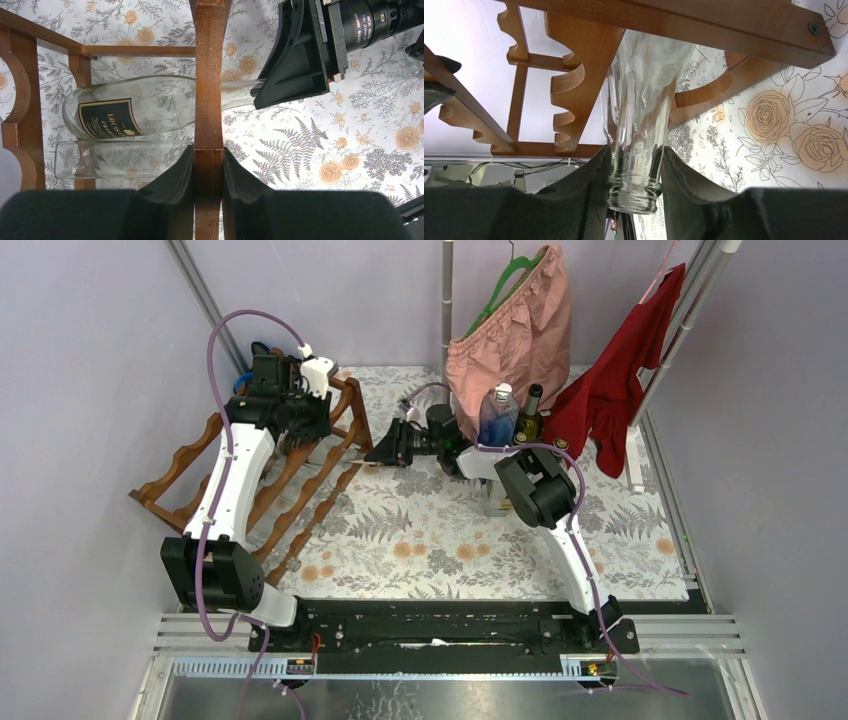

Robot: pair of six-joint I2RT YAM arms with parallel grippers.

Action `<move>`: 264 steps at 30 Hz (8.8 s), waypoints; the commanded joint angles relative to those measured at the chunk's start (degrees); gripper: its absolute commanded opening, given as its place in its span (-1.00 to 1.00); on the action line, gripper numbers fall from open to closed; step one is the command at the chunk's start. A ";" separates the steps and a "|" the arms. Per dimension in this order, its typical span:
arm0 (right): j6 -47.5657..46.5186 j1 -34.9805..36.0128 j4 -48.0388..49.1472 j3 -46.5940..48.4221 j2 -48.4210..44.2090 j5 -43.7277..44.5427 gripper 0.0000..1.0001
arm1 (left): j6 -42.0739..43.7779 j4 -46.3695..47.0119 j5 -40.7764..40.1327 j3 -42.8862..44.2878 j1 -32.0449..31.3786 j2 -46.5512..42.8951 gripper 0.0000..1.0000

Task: Put the wine bottle on the wine rack
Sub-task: Place the wine bottle in the wine rack.

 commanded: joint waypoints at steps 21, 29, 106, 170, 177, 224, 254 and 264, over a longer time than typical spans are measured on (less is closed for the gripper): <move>16.40 0.64 23.60 -0.87 -3.41 5.49 -1.00 | -2.66 -7.38 3.65 -0.63 -0.42 0.42 -0.74; 17.88 0.71 24.38 -2.84 -3.26 5.02 -1.00 | -2.76 -7.47 3.81 -0.52 -0.42 0.34 -0.74; 30.64 0.27 49.79 -3.37 1.12 11.24 -1.00 | -2.71 -7.47 5.57 -0.72 -0.42 -0.03 -0.75; 36.54 -0.32 57.49 -6.77 -3.19 7.06 -1.00 | -2.64 -7.90 1.17 0.10 -0.33 1.15 -0.77; 36.37 -0.34 57.51 -7.93 -3.68 6.46 -1.00 | -2.69 -8.00 -0.15 1.22 0.01 1.49 -0.77; 8.98 1.06 28.88 -7.10 0.92 0.29 -0.51 | -7.29 -7.21 0.94 2.05 0.20 2.29 -0.59; -5.80 0.99 10.51 0.93 1.11 2.28 -0.10 | -42.95 14.61 -18.37 4.62 5.34 -11.98 0.97; -3.82 0.94 11.47 -0.60 1.10 3.95 -0.25 | -71.56 17.08 -25.84 -3.79 12.26 -10.84 0.46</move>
